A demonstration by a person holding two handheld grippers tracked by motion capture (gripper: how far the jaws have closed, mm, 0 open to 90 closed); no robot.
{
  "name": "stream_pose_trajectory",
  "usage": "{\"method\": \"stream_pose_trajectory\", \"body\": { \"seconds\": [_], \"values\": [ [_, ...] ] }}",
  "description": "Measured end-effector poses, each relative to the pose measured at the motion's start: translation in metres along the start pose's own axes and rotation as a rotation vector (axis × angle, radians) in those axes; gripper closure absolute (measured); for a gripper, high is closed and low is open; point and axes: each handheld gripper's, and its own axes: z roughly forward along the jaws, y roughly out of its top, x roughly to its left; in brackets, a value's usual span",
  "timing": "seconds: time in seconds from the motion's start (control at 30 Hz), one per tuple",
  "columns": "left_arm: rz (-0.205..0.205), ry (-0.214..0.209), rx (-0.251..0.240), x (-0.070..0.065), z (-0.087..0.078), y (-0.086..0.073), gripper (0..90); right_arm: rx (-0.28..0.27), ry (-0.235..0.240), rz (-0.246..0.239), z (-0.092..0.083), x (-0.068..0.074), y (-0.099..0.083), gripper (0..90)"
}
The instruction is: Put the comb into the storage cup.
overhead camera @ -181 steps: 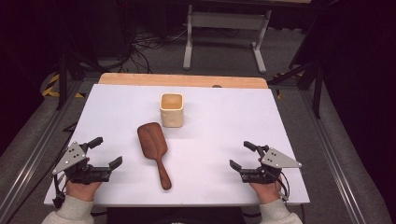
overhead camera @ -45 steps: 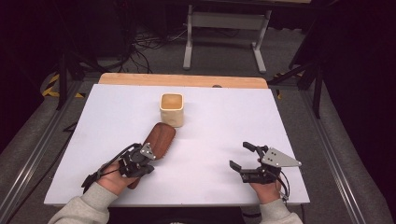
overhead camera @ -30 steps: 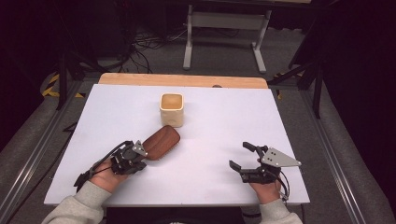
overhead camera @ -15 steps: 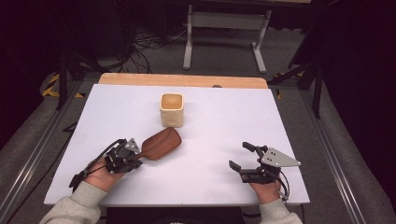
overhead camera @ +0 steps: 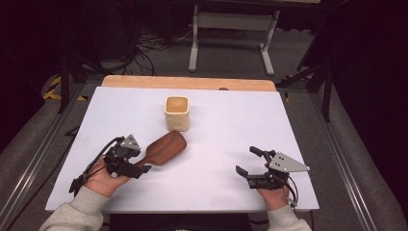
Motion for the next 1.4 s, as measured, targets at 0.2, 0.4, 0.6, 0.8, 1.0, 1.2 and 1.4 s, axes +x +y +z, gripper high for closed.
{"method": "stream_pose_trajectory", "body": {
  "seconds": [0.2,0.4,0.6,0.8,1.0,1.2,1.4],
  "values": [
    [-0.009,0.029,0.029,0.002,0.011,0.004,7.3,0.001,0.001,0.002,0.000,0.000,0.000,14.4],
    [-0.024,0.012,0.065,0.008,0.020,0.007,0.6,0.001,0.001,0.002,0.000,0.000,0.000,14.2],
    [-0.010,0.002,0.071,0.010,0.024,0.008,0.0,0.001,0.003,0.003,0.000,0.000,-0.001,14.1],
    [-0.028,-0.007,0.110,0.014,0.030,0.009,0.1,0.000,0.003,0.003,0.000,0.000,-0.001,13.9],
    [0.001,0.000,0.155,0.012,0.036,0.010,1.4,0.001,0.003,0.002,0.000,-0.001,-0.001,13.7],
    [0.002,0.002,0.170,0.013,0.036,0.009,11.2,-0.001,0.006,0.004,0.000,-0.001,-0.001,13.6],
    [0.006,0.014,0.175,0.011,0.033,0.009,35.0,0.000,0.005,0.003,0.000,-0.001,-0.001,13.6]
  ]
}}
